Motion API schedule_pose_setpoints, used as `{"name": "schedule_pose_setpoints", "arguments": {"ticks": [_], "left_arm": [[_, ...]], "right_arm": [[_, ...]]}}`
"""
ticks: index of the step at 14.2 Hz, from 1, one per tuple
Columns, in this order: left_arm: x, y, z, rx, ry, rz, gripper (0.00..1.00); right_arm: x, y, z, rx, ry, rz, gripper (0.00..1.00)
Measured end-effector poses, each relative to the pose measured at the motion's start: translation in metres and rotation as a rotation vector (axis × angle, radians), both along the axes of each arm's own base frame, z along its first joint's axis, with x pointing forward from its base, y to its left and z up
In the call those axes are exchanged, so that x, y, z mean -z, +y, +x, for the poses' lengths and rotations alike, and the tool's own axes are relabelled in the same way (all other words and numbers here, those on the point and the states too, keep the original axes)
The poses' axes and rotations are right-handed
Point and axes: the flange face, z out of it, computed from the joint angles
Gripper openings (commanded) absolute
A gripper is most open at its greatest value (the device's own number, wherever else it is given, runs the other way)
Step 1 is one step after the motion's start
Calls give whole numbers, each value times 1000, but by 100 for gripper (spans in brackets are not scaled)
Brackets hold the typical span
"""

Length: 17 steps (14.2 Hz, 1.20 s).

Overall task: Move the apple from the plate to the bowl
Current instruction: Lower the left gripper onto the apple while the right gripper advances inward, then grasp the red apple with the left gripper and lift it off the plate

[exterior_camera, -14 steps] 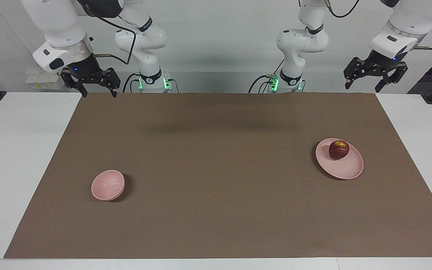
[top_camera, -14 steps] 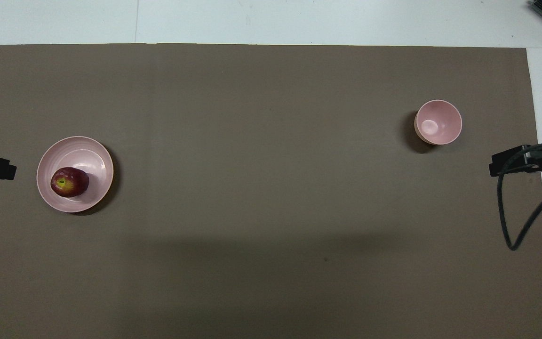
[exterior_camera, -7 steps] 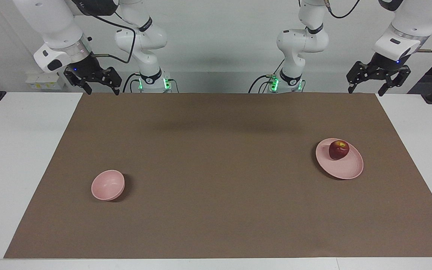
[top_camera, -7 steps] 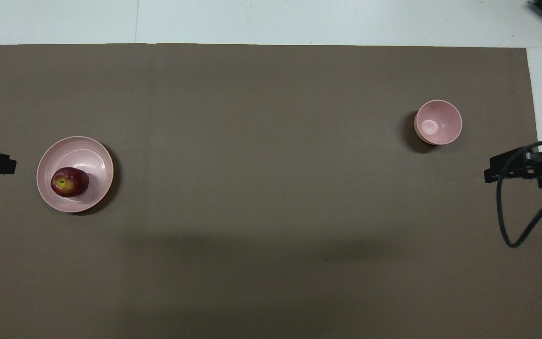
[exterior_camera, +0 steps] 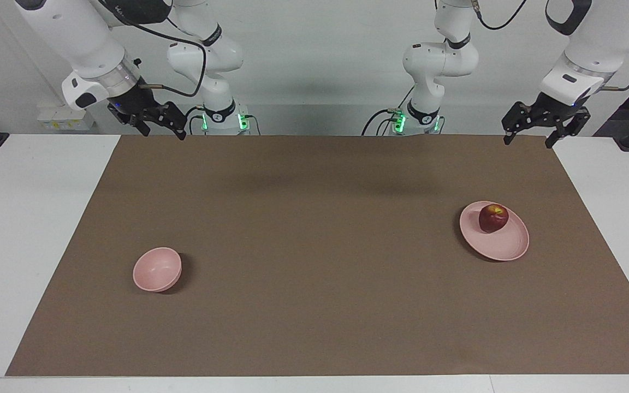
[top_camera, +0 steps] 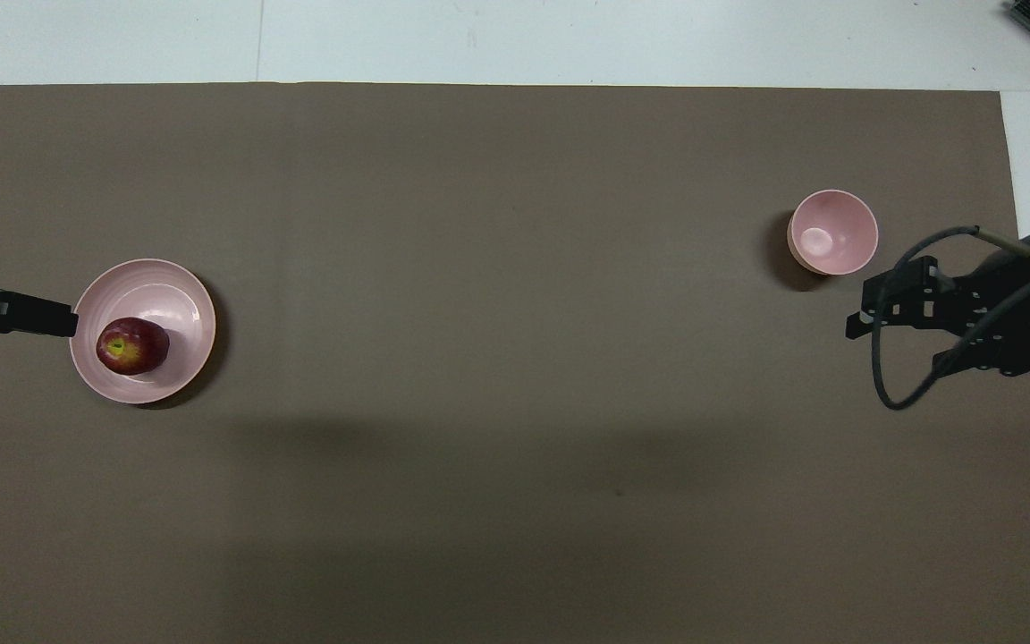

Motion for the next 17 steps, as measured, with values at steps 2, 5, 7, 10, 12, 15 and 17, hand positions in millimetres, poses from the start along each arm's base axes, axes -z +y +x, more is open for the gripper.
{"name": "schedule_pose_setpoints", "arguments": {"ticks": [2,5,7,10,12,15,17], "left_arm": [[26,6,2,15,-9,1,100],[67,21,2,16,-27,2,100],[95,29,0,6,-53,4,100],[131,34,0,-1,-71,7,100],[153,34,4,0,-61,9,100],[183,36,12,-5,-76,16,100],[197,43,14,-18,-73,17,100]], "right_arm": [[15,16,7,117,75,70,100],[37,37,17,232,160,175,100],[54,49,25,285,215,257,100],[72,75,37,364,265,318,100],[82,100,41,433,283,343,100],[100,136,43,523,299,372,100],[116,161,47,609,318,387,100]]}}
